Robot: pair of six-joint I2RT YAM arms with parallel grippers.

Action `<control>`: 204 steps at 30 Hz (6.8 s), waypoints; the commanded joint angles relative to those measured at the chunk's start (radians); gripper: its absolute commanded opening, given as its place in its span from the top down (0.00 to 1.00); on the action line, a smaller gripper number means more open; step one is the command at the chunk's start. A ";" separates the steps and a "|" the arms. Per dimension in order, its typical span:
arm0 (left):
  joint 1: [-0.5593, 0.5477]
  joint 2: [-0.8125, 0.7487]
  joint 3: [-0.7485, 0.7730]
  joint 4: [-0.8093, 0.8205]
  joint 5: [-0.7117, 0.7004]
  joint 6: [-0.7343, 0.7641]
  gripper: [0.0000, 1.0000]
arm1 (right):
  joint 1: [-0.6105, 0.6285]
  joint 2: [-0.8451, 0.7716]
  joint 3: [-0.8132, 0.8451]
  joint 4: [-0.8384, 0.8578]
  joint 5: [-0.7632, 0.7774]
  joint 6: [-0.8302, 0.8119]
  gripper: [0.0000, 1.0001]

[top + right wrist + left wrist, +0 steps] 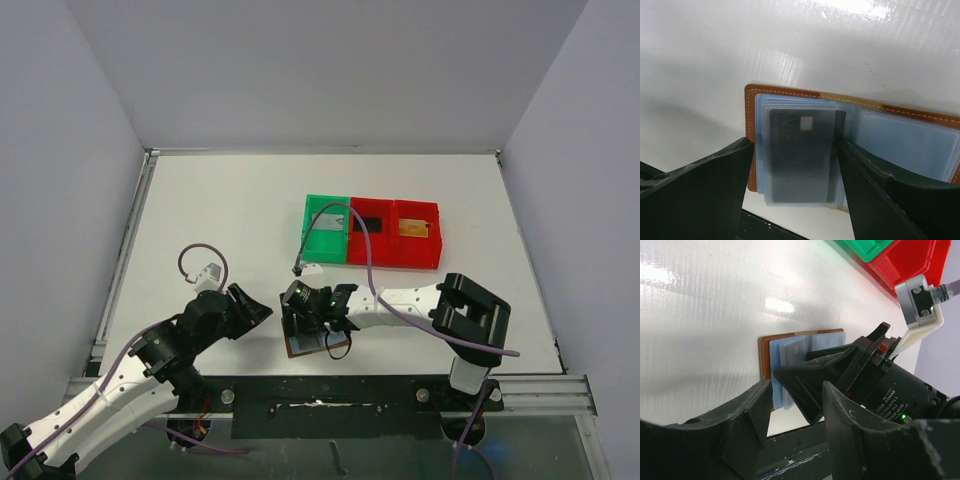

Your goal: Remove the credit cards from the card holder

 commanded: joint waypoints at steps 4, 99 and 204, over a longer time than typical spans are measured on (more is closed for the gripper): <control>-0.002 0.012 0.013 0.057 0.019 0.008 0.56 | 0.000 0.017 0.003 -0.024 -0.024 0.017 0.31; -0.002 0.104 -0.104 0.303 0.190 0.022 0.66 | -0.122 -0.102 -0.227 0.284 -0.164 0.045 0.46; -0.001 -0.039 -0.013 0.010 0.003 -0.079 0.70 | -0.057 0.063 0.014 0.079 -0.114 -0.062 0.46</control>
